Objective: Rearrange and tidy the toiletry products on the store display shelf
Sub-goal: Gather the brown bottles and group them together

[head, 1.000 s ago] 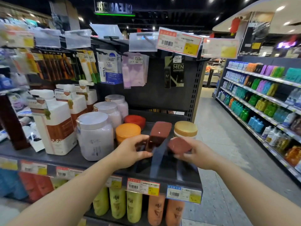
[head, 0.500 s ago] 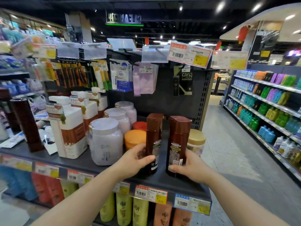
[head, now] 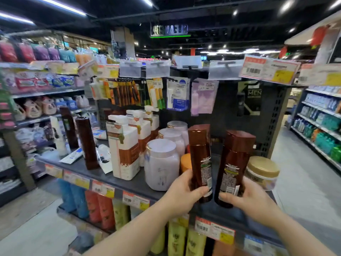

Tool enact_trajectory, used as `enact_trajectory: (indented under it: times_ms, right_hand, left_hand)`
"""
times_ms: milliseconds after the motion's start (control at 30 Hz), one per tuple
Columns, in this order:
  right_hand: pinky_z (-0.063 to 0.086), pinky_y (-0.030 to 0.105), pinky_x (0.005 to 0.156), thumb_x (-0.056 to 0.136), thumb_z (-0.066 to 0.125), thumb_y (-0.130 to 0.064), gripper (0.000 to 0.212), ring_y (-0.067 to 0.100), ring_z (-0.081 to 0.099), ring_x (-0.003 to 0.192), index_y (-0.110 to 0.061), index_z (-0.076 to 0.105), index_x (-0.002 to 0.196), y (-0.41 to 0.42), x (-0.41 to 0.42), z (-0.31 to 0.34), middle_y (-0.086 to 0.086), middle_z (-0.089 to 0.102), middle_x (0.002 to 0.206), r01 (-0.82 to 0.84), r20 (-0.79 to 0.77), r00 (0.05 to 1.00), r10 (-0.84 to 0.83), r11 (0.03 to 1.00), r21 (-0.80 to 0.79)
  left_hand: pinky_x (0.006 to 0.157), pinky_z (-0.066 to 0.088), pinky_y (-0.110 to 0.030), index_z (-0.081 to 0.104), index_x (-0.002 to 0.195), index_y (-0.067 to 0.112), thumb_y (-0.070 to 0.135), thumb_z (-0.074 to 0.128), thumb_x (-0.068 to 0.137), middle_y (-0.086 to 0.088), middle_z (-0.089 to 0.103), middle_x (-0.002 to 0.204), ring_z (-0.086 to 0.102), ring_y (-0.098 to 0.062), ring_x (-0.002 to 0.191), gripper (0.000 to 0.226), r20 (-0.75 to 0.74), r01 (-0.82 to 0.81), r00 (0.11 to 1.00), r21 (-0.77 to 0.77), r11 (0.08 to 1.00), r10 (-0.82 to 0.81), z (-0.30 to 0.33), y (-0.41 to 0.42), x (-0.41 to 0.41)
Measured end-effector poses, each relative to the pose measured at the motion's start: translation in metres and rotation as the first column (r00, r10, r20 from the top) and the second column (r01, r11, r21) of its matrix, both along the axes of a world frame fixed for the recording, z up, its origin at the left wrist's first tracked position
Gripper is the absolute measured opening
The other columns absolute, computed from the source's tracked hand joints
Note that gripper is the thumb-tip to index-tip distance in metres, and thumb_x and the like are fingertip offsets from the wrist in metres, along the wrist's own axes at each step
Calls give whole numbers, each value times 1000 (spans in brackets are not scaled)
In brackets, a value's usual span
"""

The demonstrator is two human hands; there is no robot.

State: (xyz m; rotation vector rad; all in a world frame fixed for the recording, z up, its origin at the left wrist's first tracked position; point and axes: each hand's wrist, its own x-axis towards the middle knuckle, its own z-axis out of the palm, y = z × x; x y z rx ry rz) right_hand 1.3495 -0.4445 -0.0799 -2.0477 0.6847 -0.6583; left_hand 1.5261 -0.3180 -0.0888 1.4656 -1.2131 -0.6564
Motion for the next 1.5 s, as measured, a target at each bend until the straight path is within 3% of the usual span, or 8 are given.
enact_trajectory:
  times_ms: [133, 300, 467, 733, 867, 1067, 1300, 1500]
  right_hand:
    - [50, 26, 88, 71, 84, -24, 48, -4, 65, 97, -34, 61, 112, 40, 39, 15, -20, 71, 103, -92, -50, 995, 90, 995, -39]
    - [46, 6, 76, 74, 82, -26, 40, -13, 61, 94, -40, 62, 106, 110, 105, 21, -34, 66, 101, -170, -34, 985, 168, 983, -72]
    - [50, 30, 94, 74, 82, -21, 43, 0, 64, 101, -30, 64, 112, 191, 190, 10, -19, 70, 107, -195, -7, 981, 195, 981, -5]
    - [51, 30, 89, 73, 80, -16, 38, 7, 66, 98, -28, 66, 107, 298, 309, -28, -13, 72, 103, -130, 17, 991, 130, 991, 29]
    - [52, 36, 90, 73, 81, -18, 37, 7, 65, 94, -25, 65, 106, 314, 338, -32, -6, 72, 98, -18, 16, 1000, 18, 1000, 12]
    - [48, 12, 70, 76, 78, -28, 42, -8, 63, 83, -44, 53, 107, 314, 376, -23, -30, 68, 91, 50, 36, 998, -48, 997, -62]
    - [52, 26, 78, 78, 74, -35, 48, -4, 63, 88, -45, 47, 117, 298, 444, -11, -26, 68, 96, 97, 66, 994, -92, 992, -76]
    - [53, 34, 80, 81, 72, -27, 36, 0, 62, 85, -43, 47, 102, 284, 475, -9, -19, 67, 92, 139, 21, 990, -138, 982, -131]
  left_hand:
    - [90, 46, -11, 40, 122, 53, 26, 66, 87, 29, 60, 120, 54, 7, 115, 52, -30, -7, 1000, -28, 1000, 6, 9, 48, 30]
    - [103, 45, -39, 45, 131, 33, 26, 70, 83, 11, 64, 124, 57, -8, 118, 54, -83, -68, 995, -58, 996, 63, 1, 121, 90]
    - [101, 44, -38, 47, 130, 25, 14, 68, 84, 3, 65, 123, 58, -15, 118, 52, -119, -75, 991, -92, 993, 64, -11, 205, 171]
    - [86, 51, -24, 50, 122, 27, -1, 64, 87, 6, 70, 112, 65, -12, 106, 48, -117, -151, 983, -45, 988, 145, -32, 317, 291]
    - [77, 51, -18, 55, 117, 26, -5, 67, 83, 9, 72, 106, 68, -12, 94, 48, -126, -266, 959, -76, 961, 256, -36, 331, 331]
    - [73, 48, -10, 58, 112, 35, 5, 71, 83, 17, 70, 103, 64, -2, 92, 45, -26, -362, 932, -154, 919, 362, -34, 324, 370]
    - [66, 48, -8, 57, 107, 35, 11, 75, 80, 17, 70, 96, 62, 6, 87, 41, 38, -506, 851, -199, 839, 523, -8, 313, 426]
    - [66, 47, -5, 58, 104, 37, 9, 74, 81, 29, 68, 92, 61, 11, 87, 40, 27, -504, 855, -192, 842, 518, -11, 301, 458]
